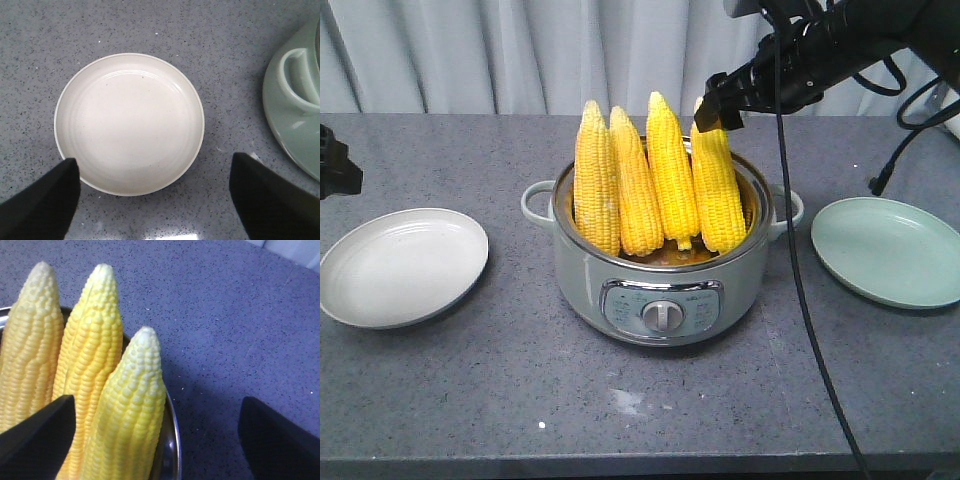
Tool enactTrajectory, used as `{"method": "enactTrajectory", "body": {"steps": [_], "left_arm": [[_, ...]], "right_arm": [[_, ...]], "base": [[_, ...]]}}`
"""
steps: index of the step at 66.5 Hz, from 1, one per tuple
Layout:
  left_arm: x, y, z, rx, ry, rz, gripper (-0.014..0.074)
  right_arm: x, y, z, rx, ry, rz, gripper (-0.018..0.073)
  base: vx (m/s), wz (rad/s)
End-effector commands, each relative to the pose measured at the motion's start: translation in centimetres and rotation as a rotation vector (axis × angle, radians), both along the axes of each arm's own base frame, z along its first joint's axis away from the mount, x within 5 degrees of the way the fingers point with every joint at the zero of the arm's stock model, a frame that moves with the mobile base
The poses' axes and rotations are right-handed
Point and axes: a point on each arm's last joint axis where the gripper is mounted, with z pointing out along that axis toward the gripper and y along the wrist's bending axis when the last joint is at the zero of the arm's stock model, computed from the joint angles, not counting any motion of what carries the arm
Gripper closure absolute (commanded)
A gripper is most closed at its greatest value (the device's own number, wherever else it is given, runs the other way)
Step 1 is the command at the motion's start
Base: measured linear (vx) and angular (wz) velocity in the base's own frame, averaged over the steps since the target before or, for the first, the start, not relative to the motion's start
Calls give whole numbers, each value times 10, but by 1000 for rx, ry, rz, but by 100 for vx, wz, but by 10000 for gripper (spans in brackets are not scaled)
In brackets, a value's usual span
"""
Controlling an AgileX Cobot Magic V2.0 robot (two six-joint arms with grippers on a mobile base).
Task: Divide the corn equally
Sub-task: 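Lower the right gripper onto the corn cob nearest the green plate, then lift the corn cob out of the pot with the right gripper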
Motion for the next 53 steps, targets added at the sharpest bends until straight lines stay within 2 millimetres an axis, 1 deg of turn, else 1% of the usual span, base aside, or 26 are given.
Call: {"method": "enactTrajectory", "body": {"steps": [1, 9, 25, 33, 41, 53], "left_arm": [[-2, 0, 18, -19, -106, 5, 22], [-2, 0, 18, -20, -106, 6, 22], [-2, 0, 18, -20, -105, 6, 22], [-2, 0, 18, -20, -106, 6, 22], [-2, 0, 18, -20, -106, 6, 22], [-2, 0, 18, -20, -106, 6, 22]], "right_arm": [[-7, 0, 31, 47, -107, -8, -50], [-3, 1, 25, 46, -92, -2, -34], [1, 7, 13, 88, -43, 32, -34], [3, 7, 8, 81, -25, 35, 3], [3, 8, 8, 86, -21, 30, 122], [2, 8, 8, 86, -17, 32, 384]], "base": [[0, 0], [0, 0], [0, 0], [0, 0], [0, 0], [0, 0]]}}
